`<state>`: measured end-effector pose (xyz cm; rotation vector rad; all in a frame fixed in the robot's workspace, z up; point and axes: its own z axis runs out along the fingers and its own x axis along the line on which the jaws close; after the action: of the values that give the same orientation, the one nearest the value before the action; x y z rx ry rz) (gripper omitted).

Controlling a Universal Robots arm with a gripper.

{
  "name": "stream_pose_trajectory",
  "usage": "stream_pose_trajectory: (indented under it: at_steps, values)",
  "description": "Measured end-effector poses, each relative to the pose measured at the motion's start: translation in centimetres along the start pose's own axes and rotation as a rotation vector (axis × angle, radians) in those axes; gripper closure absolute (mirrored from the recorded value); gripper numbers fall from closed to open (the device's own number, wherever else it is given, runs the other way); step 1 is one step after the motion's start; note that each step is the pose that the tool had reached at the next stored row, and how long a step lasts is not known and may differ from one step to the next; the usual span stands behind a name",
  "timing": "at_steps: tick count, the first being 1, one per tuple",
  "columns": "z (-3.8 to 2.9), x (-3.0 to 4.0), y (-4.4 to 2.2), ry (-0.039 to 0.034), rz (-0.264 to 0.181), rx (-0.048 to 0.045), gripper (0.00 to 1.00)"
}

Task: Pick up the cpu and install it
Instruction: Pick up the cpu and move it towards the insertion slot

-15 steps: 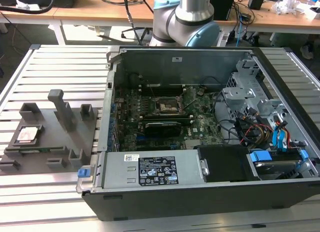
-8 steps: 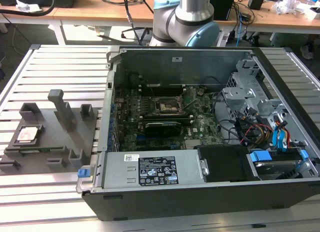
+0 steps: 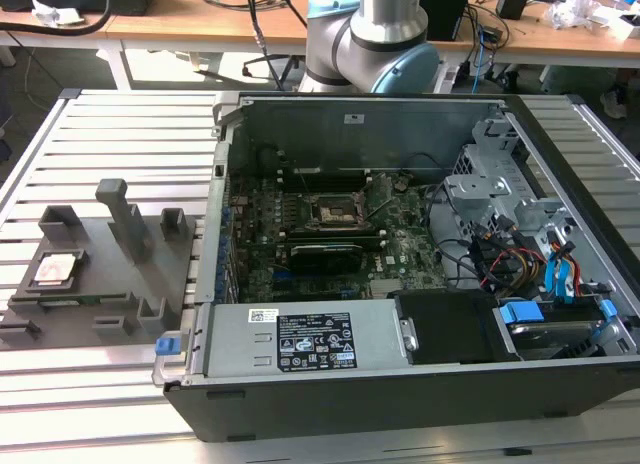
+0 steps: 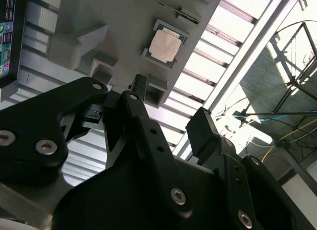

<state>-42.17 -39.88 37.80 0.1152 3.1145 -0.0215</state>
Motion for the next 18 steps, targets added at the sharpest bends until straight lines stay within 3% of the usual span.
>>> stream_pose_trajectory:
  at_steps: [18]
  values:
    - [0.82,0.02,0.01,0.0000,0.000,0.0001,0.40]
